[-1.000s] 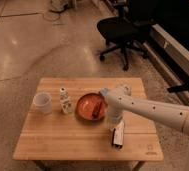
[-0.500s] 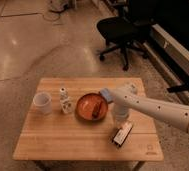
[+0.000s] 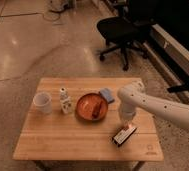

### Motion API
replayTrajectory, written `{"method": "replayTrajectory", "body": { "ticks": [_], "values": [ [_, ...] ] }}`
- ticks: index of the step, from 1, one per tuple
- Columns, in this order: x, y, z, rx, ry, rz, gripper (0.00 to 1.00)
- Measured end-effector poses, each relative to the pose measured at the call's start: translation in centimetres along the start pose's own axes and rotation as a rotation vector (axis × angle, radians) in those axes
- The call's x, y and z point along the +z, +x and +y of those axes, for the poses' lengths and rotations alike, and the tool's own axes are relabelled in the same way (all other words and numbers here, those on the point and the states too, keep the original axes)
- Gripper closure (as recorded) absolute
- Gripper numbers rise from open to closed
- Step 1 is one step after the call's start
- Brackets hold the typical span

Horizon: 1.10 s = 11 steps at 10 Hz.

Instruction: Push the eraser across the table

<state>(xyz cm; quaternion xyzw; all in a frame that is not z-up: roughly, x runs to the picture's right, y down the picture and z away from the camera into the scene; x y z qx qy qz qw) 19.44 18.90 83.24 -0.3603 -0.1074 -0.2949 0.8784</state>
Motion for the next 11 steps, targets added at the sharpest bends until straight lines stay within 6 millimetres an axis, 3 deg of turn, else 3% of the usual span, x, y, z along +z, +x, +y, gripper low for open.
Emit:
{"method": "replayTrajectory", "body": {
  "ticks": [5, 8, 11],
  "values": [
    [-0.1, 1.6, 2.0, 0.066, -0.018, 0.005, 1.0],
    [-0.8, 0.0, 2.6, 0.045, 0.013, -0.032, 1.0],
    [-1.2, -3.5, 2.9, -0.037, 0.035, -0.079, 1.0]
  ]
}}
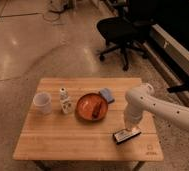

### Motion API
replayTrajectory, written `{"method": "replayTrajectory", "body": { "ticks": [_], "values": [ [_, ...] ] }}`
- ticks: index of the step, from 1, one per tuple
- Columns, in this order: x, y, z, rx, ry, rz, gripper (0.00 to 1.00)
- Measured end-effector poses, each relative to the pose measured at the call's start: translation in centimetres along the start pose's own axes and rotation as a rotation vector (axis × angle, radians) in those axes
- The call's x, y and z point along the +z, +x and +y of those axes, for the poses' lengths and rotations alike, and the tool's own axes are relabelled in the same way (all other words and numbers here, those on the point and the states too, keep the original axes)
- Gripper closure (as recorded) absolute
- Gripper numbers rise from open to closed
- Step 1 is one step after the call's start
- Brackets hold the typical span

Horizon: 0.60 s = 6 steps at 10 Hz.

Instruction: Push the eraser across the table

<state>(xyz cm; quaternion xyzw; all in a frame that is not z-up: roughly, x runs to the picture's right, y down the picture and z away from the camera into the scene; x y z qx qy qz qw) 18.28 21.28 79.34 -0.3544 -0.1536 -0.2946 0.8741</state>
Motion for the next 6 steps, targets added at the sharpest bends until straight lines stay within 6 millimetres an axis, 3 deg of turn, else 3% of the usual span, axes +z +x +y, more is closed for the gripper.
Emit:
{"method": "replayTrajectory", "body": {
  "ticks": [6],
  "values": [
    [-0.6, -7.8, 2.3, -0.163, 0.012, -0.097, 1.0]
  ]
}}
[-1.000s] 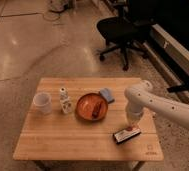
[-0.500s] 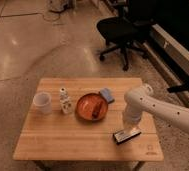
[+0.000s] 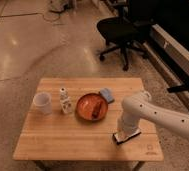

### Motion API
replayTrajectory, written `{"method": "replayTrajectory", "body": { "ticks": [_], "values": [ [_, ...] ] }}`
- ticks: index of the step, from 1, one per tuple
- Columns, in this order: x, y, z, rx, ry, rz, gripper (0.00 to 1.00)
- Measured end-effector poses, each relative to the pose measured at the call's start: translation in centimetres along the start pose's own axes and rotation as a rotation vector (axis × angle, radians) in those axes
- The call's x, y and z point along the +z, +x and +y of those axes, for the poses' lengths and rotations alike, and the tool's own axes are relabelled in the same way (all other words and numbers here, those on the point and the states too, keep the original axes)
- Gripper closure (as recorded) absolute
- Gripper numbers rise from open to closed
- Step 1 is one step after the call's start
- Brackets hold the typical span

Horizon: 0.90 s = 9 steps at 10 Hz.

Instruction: Push the eraser across the table

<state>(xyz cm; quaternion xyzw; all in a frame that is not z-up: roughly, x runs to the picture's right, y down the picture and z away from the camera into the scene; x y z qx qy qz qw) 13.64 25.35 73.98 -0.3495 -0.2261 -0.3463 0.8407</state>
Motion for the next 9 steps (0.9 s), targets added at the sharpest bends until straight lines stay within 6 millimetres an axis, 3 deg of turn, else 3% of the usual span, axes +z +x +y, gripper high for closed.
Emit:
{"method": "replayTrajectory", "body": {
  "ticks": [6, 9],
  "values": [
    [3.1, -5.5, -1.6, -0.167, -0.029, -0.007, 1.0],
    [4.8, -6.3, -2.9, -0.196, -0.041, -0.004, 1.0]
  ]
}}
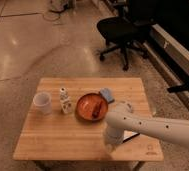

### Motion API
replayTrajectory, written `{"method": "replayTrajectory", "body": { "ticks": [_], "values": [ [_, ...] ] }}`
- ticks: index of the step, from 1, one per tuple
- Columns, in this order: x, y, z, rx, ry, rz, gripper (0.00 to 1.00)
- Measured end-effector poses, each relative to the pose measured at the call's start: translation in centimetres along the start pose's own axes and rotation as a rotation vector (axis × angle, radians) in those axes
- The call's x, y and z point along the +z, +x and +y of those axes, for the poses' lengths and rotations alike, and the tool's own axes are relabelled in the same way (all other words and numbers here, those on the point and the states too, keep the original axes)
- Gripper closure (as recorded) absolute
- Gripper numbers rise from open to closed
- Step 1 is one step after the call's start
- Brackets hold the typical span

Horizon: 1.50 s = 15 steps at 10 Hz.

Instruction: Push the eraser across the table

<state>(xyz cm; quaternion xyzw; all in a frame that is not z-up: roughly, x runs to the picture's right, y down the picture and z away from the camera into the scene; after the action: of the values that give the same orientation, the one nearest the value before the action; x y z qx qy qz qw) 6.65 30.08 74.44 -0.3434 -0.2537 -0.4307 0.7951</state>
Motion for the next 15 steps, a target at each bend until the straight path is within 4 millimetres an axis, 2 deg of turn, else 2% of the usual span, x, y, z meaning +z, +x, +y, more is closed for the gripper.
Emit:
{"method": "replayTrajectory", "body": {
  "ticks": [4, 5, 8, 15],
  "values": [
    [1.2, 2.8, -0.6, 0.045, -0.03, 0.04, 1.0],
    [1.3, 4.1, -0.4, 0.071, -0.04, 0.058, 1.0],
    [0.5, 7.3, 0.6, 0.147, -0.037, 0.084, 1.0],
    [-1.7, 13.3, 3.3, 0.281, -0.012, 0.122, 1.0]
  ]
}}
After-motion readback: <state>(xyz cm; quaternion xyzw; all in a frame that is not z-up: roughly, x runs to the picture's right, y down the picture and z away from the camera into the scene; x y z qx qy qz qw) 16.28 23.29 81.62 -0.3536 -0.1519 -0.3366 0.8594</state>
